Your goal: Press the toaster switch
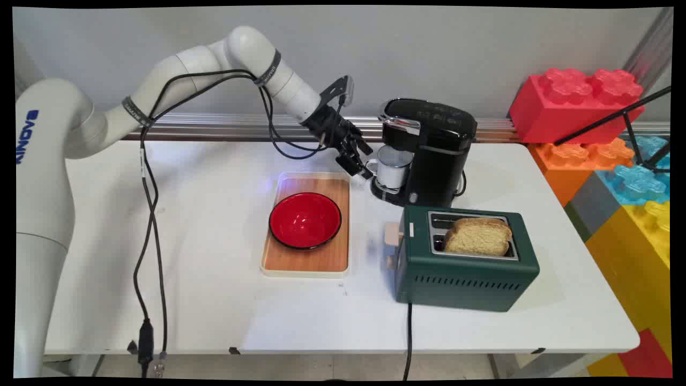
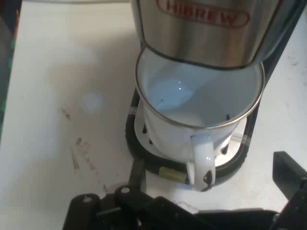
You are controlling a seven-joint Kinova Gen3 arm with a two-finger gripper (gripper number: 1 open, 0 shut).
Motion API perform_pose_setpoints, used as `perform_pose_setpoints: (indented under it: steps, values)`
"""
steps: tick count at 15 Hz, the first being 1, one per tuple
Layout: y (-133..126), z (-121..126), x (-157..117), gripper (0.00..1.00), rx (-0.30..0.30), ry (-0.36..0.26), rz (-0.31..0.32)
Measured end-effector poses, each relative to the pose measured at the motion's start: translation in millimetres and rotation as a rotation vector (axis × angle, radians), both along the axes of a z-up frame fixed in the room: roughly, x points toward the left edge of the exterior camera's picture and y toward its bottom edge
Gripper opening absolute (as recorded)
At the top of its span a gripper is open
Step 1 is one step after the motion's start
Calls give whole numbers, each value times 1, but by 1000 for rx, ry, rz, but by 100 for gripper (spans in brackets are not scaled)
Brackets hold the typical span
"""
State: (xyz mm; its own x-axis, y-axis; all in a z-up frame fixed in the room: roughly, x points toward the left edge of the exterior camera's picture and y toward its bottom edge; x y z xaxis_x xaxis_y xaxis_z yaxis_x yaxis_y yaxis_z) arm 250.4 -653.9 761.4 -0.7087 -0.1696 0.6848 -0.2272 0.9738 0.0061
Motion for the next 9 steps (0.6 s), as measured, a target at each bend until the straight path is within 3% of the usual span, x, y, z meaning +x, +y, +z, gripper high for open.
perform_pose_setpoints:
  steps: [4,9]
  values:
    - [7,12,4,100,7,11,44]
    - [41,39,16,100,48,7,102]
